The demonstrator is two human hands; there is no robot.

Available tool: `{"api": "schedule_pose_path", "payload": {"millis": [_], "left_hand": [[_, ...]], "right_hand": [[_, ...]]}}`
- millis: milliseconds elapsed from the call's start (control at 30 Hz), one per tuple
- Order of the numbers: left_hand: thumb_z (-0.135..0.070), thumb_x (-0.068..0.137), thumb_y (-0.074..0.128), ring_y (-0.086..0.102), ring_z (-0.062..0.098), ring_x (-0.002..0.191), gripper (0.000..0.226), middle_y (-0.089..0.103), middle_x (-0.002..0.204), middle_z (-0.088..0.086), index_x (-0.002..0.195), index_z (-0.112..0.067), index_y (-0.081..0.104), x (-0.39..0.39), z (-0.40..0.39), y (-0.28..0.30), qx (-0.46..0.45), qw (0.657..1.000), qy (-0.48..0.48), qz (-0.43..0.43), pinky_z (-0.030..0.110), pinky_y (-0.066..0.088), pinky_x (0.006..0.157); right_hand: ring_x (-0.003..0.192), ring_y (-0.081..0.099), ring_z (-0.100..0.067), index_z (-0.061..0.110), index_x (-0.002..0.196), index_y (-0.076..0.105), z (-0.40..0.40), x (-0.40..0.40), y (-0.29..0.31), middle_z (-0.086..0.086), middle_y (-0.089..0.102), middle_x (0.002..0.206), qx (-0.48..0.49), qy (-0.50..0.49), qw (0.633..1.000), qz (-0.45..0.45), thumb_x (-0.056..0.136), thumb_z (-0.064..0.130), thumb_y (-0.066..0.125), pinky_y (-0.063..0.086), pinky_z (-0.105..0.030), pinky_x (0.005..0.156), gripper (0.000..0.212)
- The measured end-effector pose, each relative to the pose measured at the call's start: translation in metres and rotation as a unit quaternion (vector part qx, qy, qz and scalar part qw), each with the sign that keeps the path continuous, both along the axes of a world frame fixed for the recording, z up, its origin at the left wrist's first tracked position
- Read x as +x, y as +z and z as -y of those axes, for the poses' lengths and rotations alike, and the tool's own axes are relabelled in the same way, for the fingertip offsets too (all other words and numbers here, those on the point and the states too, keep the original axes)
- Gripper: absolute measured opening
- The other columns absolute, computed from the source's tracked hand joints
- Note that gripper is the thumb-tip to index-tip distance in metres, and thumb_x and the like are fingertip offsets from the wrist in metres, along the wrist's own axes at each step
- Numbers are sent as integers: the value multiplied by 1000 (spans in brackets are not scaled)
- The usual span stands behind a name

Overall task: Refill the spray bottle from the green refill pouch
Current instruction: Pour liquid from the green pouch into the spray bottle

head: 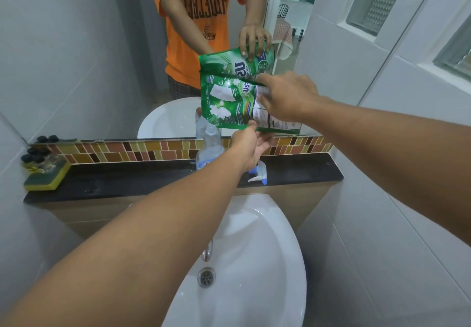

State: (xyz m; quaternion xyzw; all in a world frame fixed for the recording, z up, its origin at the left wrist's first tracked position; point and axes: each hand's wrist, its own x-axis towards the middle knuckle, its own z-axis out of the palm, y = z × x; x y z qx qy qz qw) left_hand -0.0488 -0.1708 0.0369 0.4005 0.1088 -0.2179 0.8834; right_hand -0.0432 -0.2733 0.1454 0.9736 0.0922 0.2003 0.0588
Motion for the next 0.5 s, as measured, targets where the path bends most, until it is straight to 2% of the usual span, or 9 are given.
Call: {"api": "schedule_pose_path", "payload": {"millis": [133,200,267,300,500], "left_hand": [[-19,107,40,69,15,55,27,67,122,26,124,0,49,1,0,1,-23,1000,4,-1,48,54,97],[-19,107,40,74,22,75,26,67,122,25,122,-1,51,1,2,1,-25,1000,2,-1,48,54,97],[-19,107,40,71,31,103,24,68,122,24,119,-2,52,1,2,2,-24,1000,-1,1,48,54,97],[-19,107,40,69,33,109,24,67,122,24,118,-3,53,1,2,2,-25,1000,-2,2,48,54,96],[-20,107,41,67,34,113,25,64,128,24,119,-2,53,1,0,7,-37,999,2,2,47,54,97]], "right_hand": [[92,59,-28,30,134,52,0,6,2,-3,71,108,-11,4,1000,-4,102,43,46,32,-38,71,35],[83,52,-26,30,131,52,1,8,4,-3,70,103,-13,0,1000,-7,102,45,44,32,-38,69,34],[79,46,-23,31,129,53,1,10,5,-3,69,99,-16,-5,1000,-9,101,45,43,32,-39,70,33],[79,46,-23,31,129,53,1,11,6,-3,69,98,-17,-6,1000,-10,101,46,43,33,-39,71,33],[83,48,-24,34,132,51,-3,12,12,-3,70,102,-24,-3,999,-25,101,44,44,38,-46,80,33]]}}
